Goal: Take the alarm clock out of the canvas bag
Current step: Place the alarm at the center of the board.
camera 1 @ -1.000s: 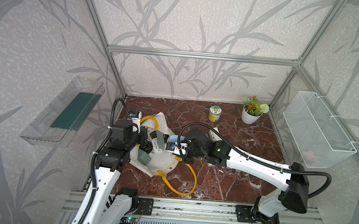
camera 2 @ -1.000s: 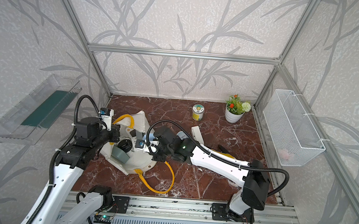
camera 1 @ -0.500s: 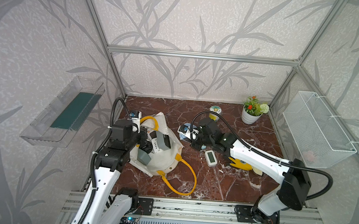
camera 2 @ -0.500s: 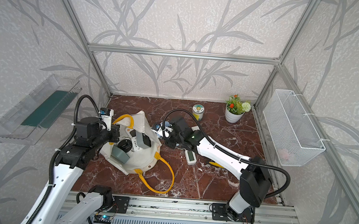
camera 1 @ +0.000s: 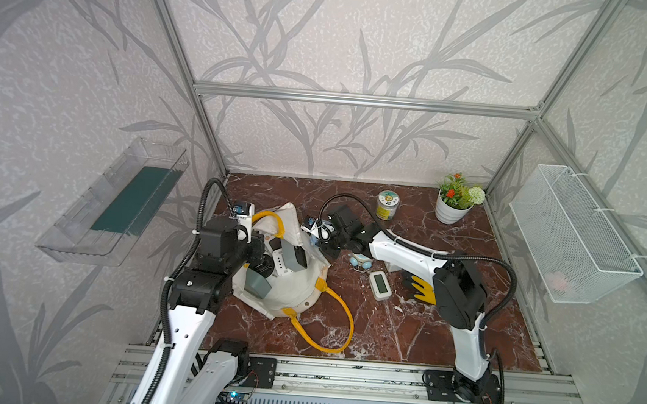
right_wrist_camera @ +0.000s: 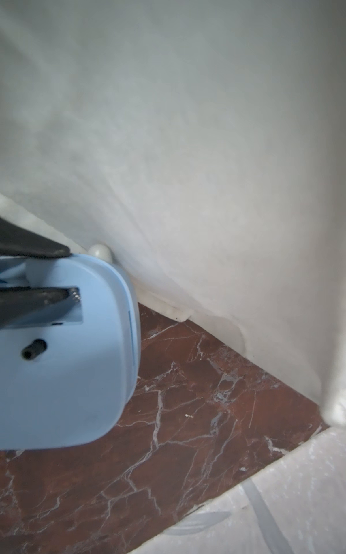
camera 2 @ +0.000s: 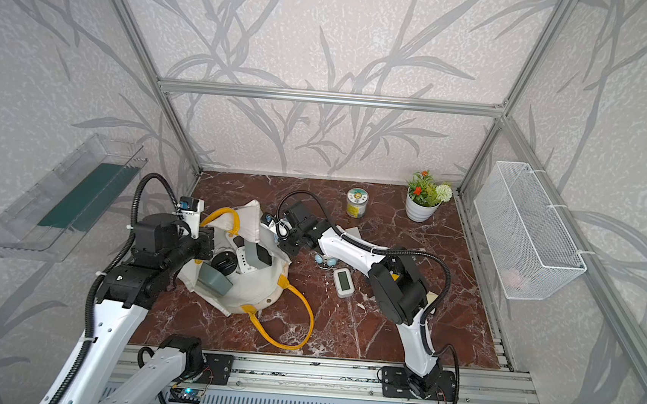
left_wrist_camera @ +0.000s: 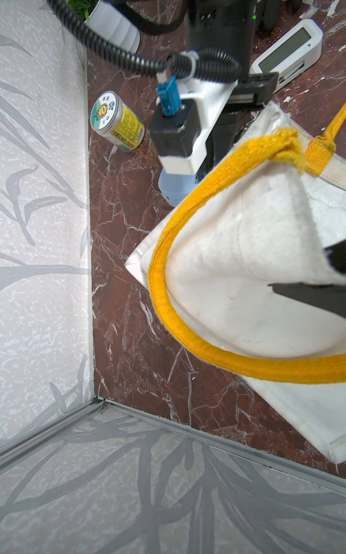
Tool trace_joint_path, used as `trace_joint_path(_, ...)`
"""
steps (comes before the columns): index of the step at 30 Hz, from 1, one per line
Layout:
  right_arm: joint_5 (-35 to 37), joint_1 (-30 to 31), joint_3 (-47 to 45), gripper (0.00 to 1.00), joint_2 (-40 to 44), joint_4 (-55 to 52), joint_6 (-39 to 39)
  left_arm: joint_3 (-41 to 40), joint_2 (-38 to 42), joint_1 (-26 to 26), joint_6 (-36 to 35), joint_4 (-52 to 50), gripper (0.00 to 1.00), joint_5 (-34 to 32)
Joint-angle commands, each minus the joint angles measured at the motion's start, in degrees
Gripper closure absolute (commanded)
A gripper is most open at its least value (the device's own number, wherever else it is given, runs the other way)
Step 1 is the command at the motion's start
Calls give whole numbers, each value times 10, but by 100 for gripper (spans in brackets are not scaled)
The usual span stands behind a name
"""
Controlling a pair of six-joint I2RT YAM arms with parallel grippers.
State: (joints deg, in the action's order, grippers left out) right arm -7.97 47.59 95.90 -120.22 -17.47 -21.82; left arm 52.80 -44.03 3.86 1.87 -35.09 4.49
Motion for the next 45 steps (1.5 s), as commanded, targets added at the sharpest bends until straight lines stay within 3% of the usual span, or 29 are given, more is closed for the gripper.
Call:
trace_joint_path(1,19,-4,44,91,-24,-50,13,14,12,-4,-15,-13,100,-13)
trace_joint_path(19,-10,-47,51,90,-69,-99,47,12,7,-4,-12,-3,100,-2)
trace_joint_path(23,-21,-47,51,84,-74,-99,55,9,7,-4,-8,1,100,1)
trace_joint_path(28,-13,-47,51,69,-74,-105,56,12,7,-4,-6,1,100,3)
trace_joint_path(30,-8,-47,48,57,-69,-105,58,15,6,-4,-6,1,100,4)
trace_joint_path(36,14,-47,23,36,-24,-96,80,14,9,-4,4,-1,100,5)
trace_joint_path(45,72,-46,-60,27,105,-43,161,14,8,-5,26,-6,100,0)
